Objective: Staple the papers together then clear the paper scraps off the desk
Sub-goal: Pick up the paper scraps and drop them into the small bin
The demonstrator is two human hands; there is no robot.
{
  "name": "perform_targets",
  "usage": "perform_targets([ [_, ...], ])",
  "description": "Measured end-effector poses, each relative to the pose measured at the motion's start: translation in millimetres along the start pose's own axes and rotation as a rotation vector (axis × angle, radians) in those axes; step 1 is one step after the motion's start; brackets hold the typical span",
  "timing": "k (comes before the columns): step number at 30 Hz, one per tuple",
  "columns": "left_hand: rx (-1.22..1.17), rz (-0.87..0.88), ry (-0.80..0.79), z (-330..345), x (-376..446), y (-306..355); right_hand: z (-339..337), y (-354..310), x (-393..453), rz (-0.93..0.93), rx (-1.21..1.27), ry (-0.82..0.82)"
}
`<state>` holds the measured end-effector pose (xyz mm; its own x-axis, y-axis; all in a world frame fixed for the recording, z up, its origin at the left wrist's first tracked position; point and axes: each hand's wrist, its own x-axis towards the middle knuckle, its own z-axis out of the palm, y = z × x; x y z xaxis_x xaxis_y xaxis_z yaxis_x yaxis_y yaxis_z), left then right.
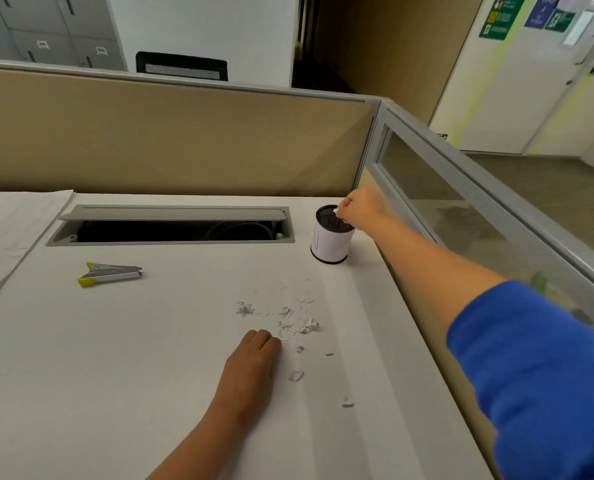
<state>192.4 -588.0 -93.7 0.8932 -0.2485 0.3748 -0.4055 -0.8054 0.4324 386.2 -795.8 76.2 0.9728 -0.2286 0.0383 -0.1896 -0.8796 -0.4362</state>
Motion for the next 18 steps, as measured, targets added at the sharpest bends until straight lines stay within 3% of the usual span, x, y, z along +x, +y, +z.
perform_targets([
  [3, 0.000, 0.003, -0.001, -1, 2, 0, 8, -3, 9, -0.085, -0.222, -0.009],
  [6, -0.001, 0.009, -0.001, -2, 3, -1, 12, -4, 8, -0.116, -0.273, -0.014],
  [14, -0.038, 0.022, 0.029, -4, 2, -1, 6, -5, -55, -0.174, 0.049, 0.091],
  [18, -0.045, 0.023, 0.033, -6, 4, -1, 23, 15, -137, -0.093, 0.162, -0.054],
])
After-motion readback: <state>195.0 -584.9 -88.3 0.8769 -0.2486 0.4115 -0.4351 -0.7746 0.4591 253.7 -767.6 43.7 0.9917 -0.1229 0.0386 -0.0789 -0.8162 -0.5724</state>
